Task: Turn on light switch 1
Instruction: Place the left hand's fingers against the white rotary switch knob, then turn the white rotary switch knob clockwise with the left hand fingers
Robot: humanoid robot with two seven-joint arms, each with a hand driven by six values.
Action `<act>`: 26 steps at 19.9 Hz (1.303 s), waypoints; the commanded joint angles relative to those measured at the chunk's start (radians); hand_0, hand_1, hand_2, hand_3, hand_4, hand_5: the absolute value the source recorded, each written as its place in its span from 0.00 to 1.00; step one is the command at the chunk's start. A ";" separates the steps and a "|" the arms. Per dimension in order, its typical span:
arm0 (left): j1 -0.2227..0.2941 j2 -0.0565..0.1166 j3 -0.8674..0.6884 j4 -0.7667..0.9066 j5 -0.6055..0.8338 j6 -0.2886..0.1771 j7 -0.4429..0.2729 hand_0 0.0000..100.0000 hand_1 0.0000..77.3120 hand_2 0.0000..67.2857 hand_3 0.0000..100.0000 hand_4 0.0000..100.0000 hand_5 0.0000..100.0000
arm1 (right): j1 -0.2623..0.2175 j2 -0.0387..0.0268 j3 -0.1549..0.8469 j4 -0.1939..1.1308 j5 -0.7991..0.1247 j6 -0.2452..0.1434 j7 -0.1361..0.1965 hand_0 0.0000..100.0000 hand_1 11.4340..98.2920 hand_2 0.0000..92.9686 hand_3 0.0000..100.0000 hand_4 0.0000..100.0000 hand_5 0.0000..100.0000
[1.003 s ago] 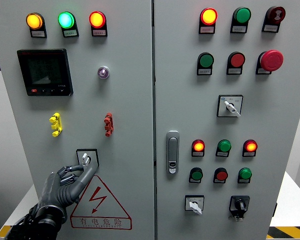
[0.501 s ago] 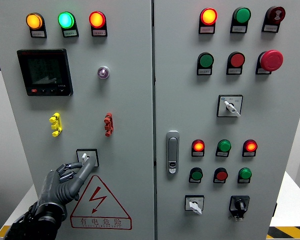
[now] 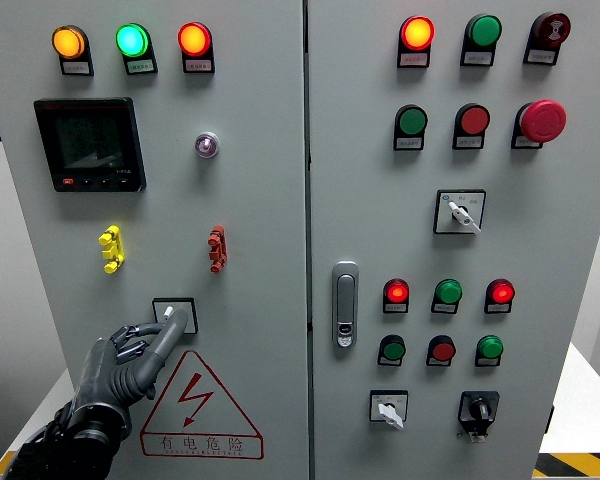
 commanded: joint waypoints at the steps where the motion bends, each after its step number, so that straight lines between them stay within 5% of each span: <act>1: 0.000 0.000 0.001 -0.001 0.000 -0.001 0.004 0.00 0.72 0.68 0.91 1.00 1.00 | 0.000 0.0006 0.001 0.000 0.000 0.000 0.000 0.00 0.09 0.00 0.20 0.19 0.11; 10: -0.008 0.002 0.001 0.001 0.000 -0.001 0.010 0.00 0.73 0.68 0.91 1.00 1.00 | 0.000 -0.0009 -0.001 0.000 0.000 0.000 0.000 0.00 0.10 0.00 0.20 0.19 0.11; 26: -0.020 0.009 0.009 0.007 0.000 -0.001 0.035 0.18 0.69 0.68 0.91 1.00 1.00 | 0.000 -0.0009 -0.001 0.000 0.000 0.000 0.000 0.00 0.08 0.00 0.20 0.19 0.10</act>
